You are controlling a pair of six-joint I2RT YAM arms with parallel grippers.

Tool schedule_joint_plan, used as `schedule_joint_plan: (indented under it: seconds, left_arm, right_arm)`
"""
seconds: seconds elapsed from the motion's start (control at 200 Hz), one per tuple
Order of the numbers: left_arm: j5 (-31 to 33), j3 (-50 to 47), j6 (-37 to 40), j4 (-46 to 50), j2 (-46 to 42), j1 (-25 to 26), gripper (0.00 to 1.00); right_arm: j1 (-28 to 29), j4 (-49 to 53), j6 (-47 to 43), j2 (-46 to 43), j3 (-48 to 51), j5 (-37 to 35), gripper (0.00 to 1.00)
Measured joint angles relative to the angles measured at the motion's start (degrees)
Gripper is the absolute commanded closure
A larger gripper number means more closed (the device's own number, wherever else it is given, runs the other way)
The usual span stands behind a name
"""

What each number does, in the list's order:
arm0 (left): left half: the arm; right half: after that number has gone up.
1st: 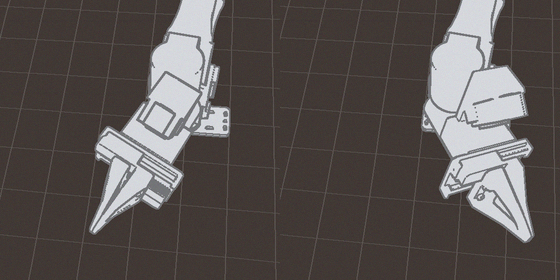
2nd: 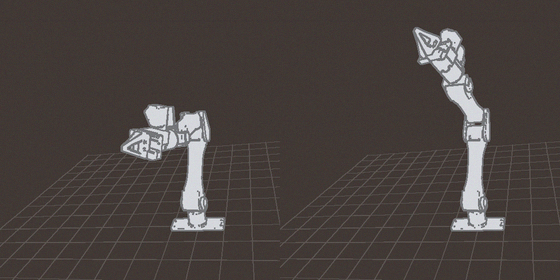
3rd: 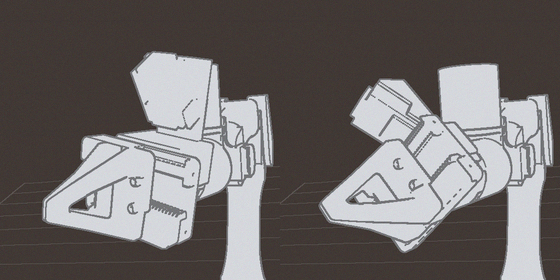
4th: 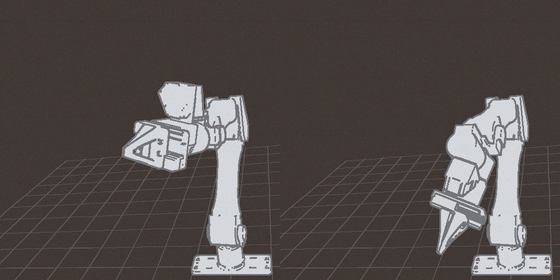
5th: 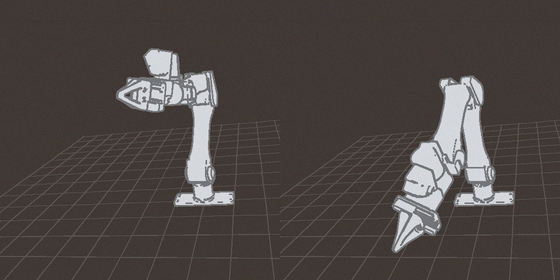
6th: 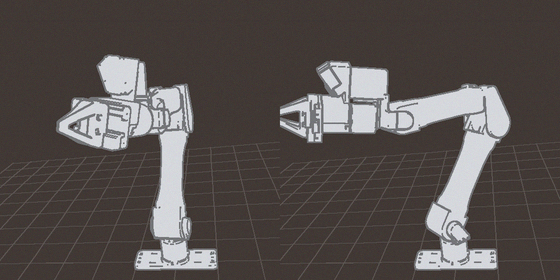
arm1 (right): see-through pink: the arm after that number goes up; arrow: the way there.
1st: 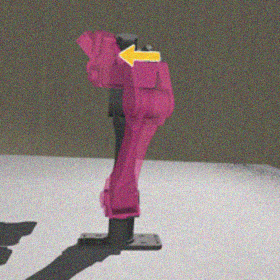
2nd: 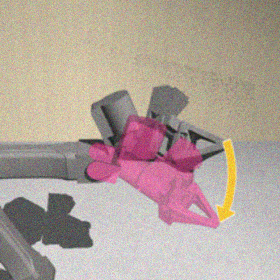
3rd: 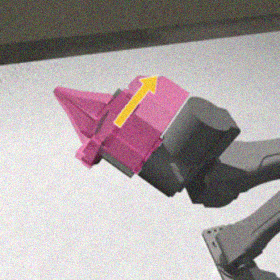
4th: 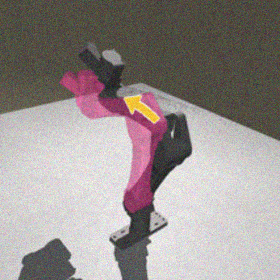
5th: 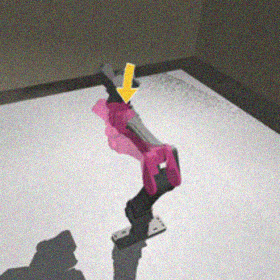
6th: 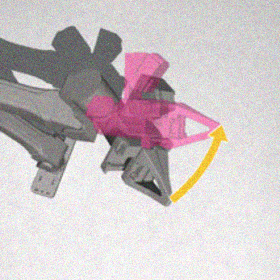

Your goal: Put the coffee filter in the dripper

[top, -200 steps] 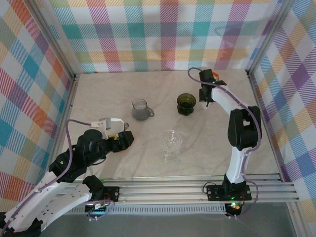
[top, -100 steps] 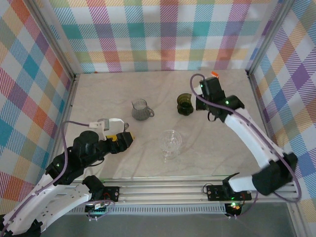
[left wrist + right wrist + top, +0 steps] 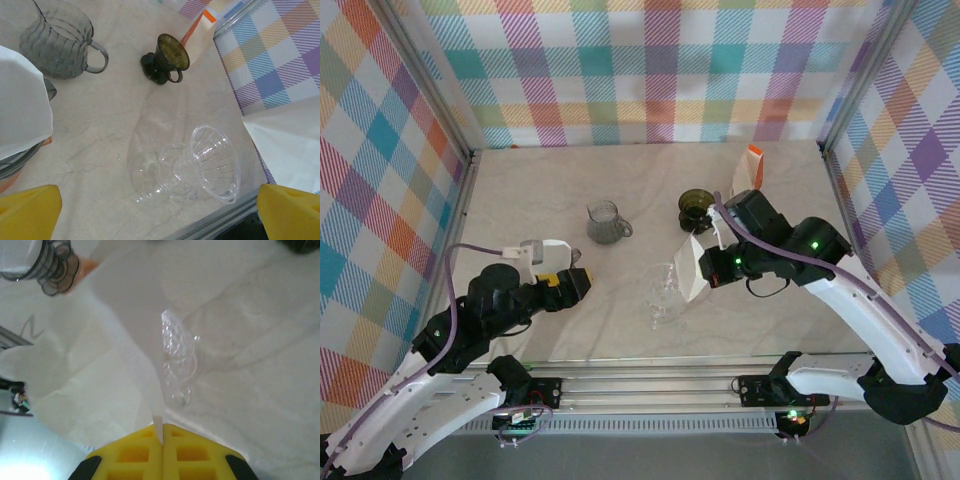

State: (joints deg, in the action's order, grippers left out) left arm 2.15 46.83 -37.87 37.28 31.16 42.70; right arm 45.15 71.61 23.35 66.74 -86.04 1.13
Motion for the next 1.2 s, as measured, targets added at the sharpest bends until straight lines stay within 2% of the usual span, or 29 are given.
schedule_joint_plan:
  seconds: [0.215,0.375,0.76,0.92,1.105,1.2]
  left_arm:
    - [-0.70,0.00,0.11,0.00,1.11,0.00,0.00]
    - [-1.31,0.00,0.26,-0.17,1.68,0.00,0.00]
    - [-4.85,0.83,0.66,-3.78,7.10,0.00,0.00]
    - [-8.66,2.23,1.27,-7.76,12.55,0.00,0.11]
    - [-11.17,4.26,1.53,-12.00,20.65,1.84,0.12]
    - [-11.17,5.09,1.77,-13.42,23.61,4.37,0.17]
  right_arm:
    - [0.63,4.74,4.09,6.47,-4.35,8.94,1.00]
    - [0.63,5.25,6.51,8.85,-5.46,11.63,1.00]
    - [0.63,7.08,10.64,14.12,-5.68,9.31,1.00]
    - [0.63,7.04,11.80,15.93,-5.66,7.50,1.00]
    - [0.63,6.23,12.46,17.55,-5.57,5.60,0.98]
    - [0.63,5.64,12.68,18.38,-5.55,4.61,0.97]
